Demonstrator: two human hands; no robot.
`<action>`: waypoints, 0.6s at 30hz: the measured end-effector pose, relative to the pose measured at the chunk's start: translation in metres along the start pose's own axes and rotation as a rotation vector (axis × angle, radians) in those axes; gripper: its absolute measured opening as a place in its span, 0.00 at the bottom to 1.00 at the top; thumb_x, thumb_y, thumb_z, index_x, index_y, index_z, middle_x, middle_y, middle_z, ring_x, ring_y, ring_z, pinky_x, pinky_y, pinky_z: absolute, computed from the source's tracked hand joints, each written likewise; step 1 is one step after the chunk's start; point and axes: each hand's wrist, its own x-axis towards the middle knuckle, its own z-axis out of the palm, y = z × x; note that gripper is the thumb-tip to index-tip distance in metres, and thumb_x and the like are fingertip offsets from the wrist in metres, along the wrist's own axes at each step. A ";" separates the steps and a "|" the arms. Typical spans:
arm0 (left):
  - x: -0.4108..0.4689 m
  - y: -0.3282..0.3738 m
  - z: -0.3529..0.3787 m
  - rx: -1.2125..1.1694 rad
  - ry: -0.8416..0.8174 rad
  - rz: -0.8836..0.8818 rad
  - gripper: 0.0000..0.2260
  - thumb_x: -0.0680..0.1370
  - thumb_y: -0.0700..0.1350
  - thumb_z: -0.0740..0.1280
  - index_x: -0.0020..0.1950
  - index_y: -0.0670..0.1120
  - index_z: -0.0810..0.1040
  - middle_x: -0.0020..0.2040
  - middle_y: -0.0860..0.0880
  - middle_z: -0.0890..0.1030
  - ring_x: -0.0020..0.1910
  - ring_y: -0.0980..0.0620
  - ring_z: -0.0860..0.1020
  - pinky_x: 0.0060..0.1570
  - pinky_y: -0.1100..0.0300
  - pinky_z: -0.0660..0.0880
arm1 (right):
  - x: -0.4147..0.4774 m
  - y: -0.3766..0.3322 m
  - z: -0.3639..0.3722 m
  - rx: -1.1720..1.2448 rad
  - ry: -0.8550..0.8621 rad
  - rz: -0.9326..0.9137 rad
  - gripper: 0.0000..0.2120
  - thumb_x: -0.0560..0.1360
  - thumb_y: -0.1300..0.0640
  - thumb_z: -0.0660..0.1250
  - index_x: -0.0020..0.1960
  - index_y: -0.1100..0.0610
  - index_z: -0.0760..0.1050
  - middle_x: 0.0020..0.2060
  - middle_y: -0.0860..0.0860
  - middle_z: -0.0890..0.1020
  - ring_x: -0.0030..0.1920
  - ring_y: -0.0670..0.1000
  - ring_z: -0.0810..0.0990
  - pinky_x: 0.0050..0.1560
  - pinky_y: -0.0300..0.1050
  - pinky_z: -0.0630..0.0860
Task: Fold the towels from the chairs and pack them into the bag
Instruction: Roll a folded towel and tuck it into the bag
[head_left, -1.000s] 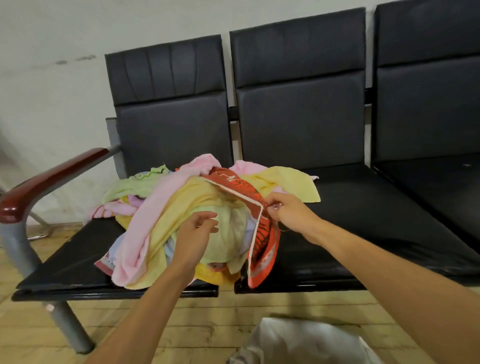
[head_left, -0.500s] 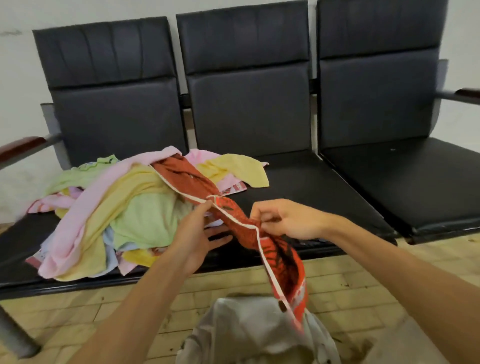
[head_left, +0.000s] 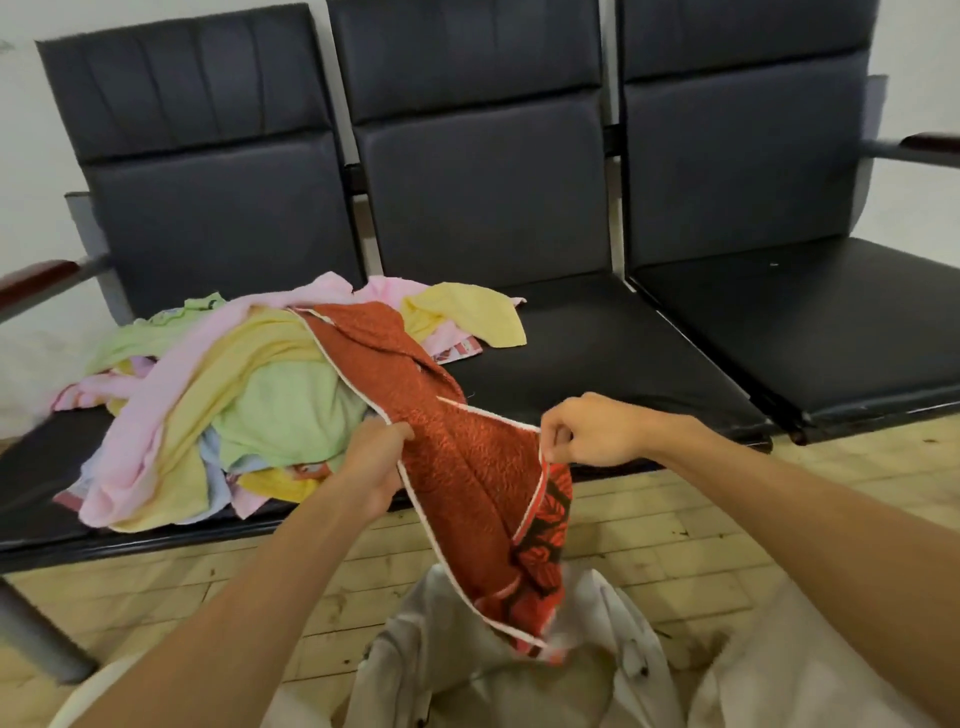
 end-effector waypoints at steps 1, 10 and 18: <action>-0.001 0.000 -0.005 0.027 -0.017 -0.007 0.11 0.76 0.29 0.55 0.51 0.40 0.73 0.38 0.42 0.77 0.35 0.48 0.76 0.37 0.56 0.75 | 0.008 0.000 0.002 0.014 0.046 0.021 0.07 0.78 0.58 0.64 0.52 0.57 0.80 0.42 0.45 0.79 0.48 0.46 0.78 0.47 0.35 0.69; 0.000 -0.001 -0.015 0.127 -0.024 0.095 0.08 0.81 0.45 0.62 0.48 0.49 0.81 0.47 0.49 0.84 0.46 0.51 0.81 0.51 0.53 0.76 | 0.088 -0.028 0.039 0.331 0.228 0.173 0.17 0.78 0.44 0.66 0.56 0.57 0.77 0.51 0.51 0.80 0.54 0.52 0.78 0.55 0.47 0.73; -0.007 -0.002 -0.027 0.134 -0.025 0.049 0.08 0.80 0.41 0.61 0.45 0.44 0.79 0.41 0.46 0.82 0.42 0.48 0.79 0.50 0.54 0.75 | 0.075 -0.030 0.032 0.387 0.188 0.162 0.08 0.77 0.62 0.65 0.44 0.56 0.82 0.45 0.47 0.81 0.48 0.46 0.77 0.49 0.40 0.71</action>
